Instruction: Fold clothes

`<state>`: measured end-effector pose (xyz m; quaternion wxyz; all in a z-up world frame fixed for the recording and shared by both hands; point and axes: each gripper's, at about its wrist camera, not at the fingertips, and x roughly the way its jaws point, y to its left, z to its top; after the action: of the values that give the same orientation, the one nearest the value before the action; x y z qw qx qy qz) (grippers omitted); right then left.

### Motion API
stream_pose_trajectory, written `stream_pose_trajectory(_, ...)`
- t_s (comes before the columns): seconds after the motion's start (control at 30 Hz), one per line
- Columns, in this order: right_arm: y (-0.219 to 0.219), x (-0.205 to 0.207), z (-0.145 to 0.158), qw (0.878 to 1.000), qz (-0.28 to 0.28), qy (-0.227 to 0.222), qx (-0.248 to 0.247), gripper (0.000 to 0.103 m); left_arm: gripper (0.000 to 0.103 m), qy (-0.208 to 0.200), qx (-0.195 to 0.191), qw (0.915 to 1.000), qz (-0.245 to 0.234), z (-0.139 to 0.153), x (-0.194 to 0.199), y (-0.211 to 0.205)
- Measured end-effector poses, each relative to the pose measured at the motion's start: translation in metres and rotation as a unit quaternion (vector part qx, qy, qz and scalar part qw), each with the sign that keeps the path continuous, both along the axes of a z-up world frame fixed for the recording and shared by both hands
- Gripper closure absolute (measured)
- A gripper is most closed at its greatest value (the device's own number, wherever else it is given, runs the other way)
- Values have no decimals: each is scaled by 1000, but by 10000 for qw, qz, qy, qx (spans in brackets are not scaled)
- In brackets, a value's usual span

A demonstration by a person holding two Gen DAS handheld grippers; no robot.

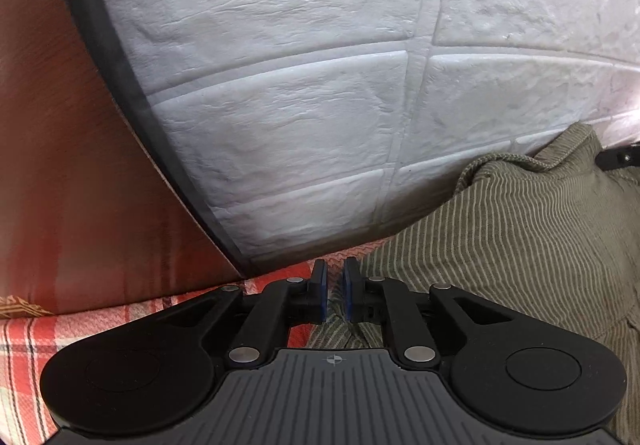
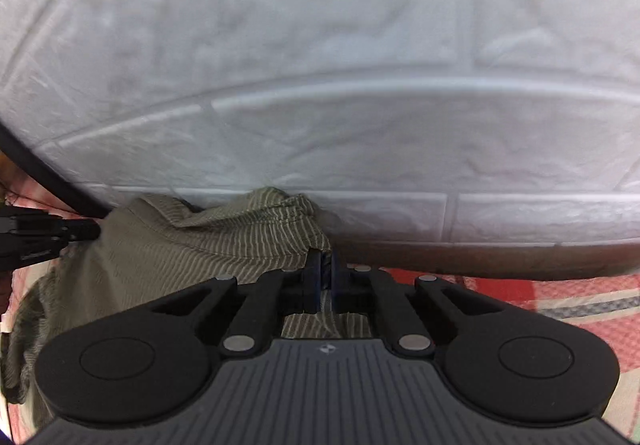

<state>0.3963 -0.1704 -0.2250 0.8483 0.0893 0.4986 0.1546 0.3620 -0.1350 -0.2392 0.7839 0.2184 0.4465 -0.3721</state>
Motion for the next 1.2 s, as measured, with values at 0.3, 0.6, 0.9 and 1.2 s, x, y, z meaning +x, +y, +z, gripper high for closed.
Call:
stream_pose_trajectory(0.3, -15, -22, 38, 9987, -234, -394, -226, 59, 53, -363, -127, 9985, 399, 37, 2, 26)
stream_pose_trajectory(0.6, -19, -97, 97, 9977, 0, -654, 179, 59, 39, -687, -396, 9957, 474, 103, -68, 50)
stream_pose_trajectory(0.9, 24, -164, 105, 9954, 678, -557, 386, 59, 31, -249, 4, 9965, 800, 133, -189, 173)
stream_pose_trajectory(1.2, 89, -178, 125, 9841, 1609, -682, 332, 58, 30, 328, 145, 9870, 1568, 93, -260, 223)
